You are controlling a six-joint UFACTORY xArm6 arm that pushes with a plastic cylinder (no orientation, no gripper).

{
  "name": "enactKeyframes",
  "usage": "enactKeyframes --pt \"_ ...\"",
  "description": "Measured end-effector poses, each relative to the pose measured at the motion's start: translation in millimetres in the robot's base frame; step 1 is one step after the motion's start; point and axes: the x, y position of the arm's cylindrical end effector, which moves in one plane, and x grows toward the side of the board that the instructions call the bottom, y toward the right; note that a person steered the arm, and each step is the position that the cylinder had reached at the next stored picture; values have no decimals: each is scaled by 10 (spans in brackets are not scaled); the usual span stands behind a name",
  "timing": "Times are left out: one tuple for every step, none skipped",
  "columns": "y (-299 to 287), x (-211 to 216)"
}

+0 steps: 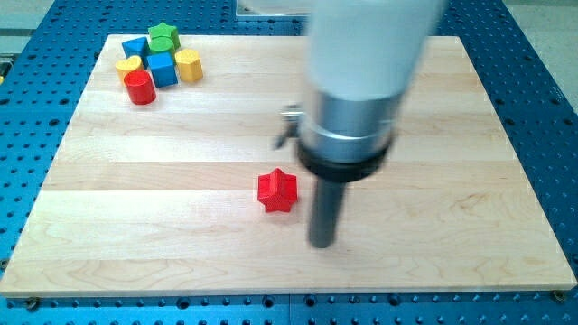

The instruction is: Move the red star to the bottom of the yellow hexagon

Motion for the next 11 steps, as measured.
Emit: enactKeyframes --pt "-542 346" --pt "-589 433" --pt "-539 273" --pt "-299 -892" --pt "-168 -1059" --pt "298 -1003" --pt "189 -1493" --pt "-244 -1607" --pt "329 -1615" --pt "491 -1767" --pt "-536 -1948"
